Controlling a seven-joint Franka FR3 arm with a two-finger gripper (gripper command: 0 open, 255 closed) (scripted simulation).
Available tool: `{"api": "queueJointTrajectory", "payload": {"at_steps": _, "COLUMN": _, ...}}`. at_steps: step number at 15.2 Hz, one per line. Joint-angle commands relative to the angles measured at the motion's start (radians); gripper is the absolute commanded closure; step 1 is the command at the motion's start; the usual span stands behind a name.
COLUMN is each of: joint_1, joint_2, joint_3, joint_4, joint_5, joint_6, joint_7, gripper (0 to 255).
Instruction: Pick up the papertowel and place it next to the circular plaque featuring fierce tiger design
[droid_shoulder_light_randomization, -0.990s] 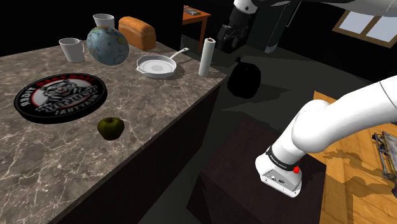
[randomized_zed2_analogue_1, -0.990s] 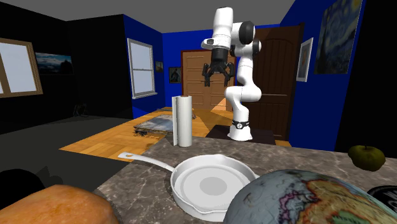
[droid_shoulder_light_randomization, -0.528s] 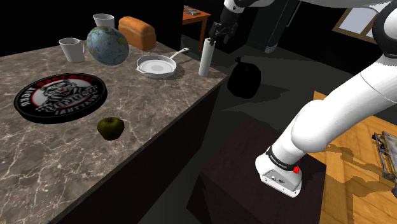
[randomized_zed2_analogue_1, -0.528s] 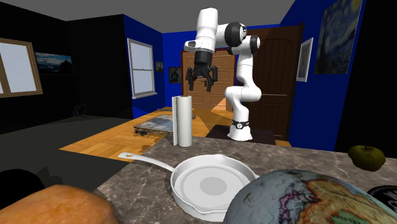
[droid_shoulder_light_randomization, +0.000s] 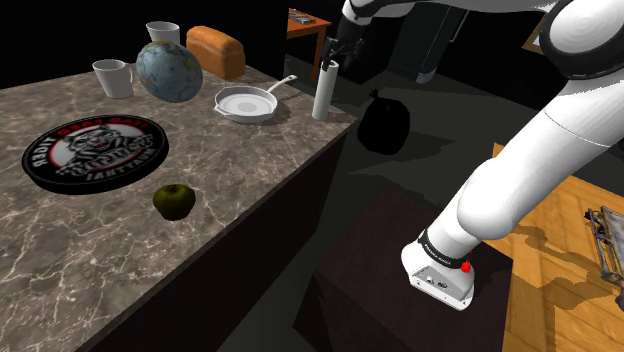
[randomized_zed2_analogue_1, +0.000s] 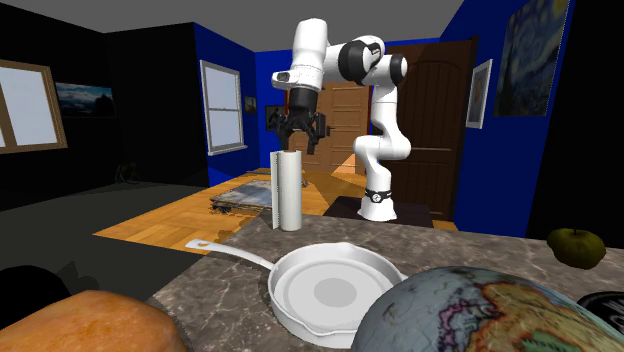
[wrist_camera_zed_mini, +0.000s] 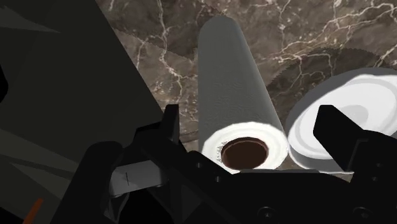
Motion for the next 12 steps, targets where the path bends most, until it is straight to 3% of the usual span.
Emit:
{"api": "queueJointTrajectory", "payload": {"at_steps": 1, "joint_1": 0.0, "joint_2": 0.011, "joint_3": -0.001, "joint_4": -0.014, "joint_5": 0.003, "joint_6": 0.026, "joint_7": -0.002, "gripper": 0}}
{"api": "queueJointTrajectory", "payload": {"at_steps": 11, "joint_1": -0.001, "joint_2": 0.027, "joint_3": -0.002, "joint_4": -0.031, "joint_5": 0.007, "joint_6": 0.057, "joint_7": -0.005, "gripper": 0}}
{"api": "queueJointTrajectory", "payload": {"at_steps": 12, "joint_1": -0.001, "joint_2": 0.027, "joint_3": -0.002, "joint_4": -0.031, "joint_5": 0.007, "joint_6": 0.057, "joint_7": -0.005, "gripper": 255}}
